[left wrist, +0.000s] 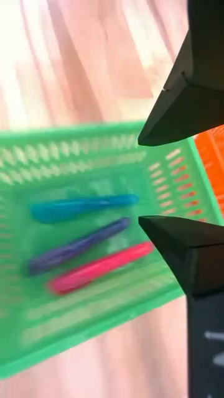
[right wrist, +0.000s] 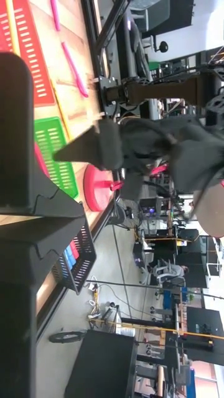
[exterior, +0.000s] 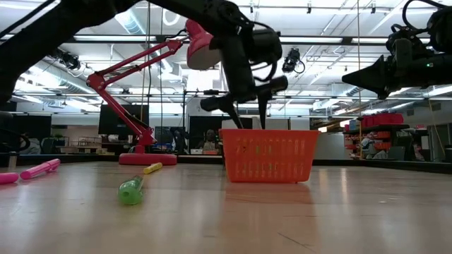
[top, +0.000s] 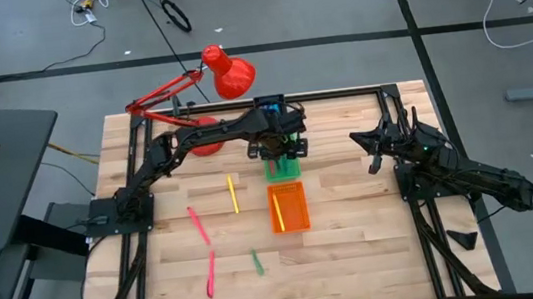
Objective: Pick & Place Markers
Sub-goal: Put the green marker into the green bin
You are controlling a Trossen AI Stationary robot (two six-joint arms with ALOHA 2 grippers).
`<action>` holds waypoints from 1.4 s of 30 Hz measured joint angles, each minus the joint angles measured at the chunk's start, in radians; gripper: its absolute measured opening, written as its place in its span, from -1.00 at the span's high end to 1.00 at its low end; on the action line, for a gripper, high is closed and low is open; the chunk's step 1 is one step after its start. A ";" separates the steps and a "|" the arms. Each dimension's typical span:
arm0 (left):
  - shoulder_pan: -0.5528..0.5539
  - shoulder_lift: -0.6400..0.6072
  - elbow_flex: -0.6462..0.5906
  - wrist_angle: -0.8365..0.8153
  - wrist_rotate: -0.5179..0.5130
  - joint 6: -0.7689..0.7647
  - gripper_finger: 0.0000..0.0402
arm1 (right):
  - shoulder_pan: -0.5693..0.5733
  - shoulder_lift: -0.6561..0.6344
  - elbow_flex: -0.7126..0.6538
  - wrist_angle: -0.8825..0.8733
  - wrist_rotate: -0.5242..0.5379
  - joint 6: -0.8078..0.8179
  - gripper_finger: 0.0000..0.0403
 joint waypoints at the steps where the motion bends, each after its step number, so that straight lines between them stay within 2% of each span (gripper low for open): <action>1: 0.000 -0.013 0.000 0.004 -0.015 0.035 0.00 | 0.000 0.000 0.000 0.000 0.000 0.000 0.95; 4: 0.001 -0.042 0.001 0.004 -0.046 0.159 0.00 | 0.000 0.000 0.000 0.000 0.000 0.000 0.95; 17: -0.011 -0.128 0.001 -0.055 -0.001 0.824 0.00 | 0.000 0.000 0.000 0.000 0.000 0.000 0.95; 33: -0.127 -0.266 0.000 -0.222 0.004 1.715 0.00 | 0.000 0.000 0.000 0.000 0.000 0.000 0.95; 42: -0.209 -0.284 0.000 -0.351 0.130 2.035 0.00 | 0.000 0.000 0.000 0.000 0.000 0.000 0.95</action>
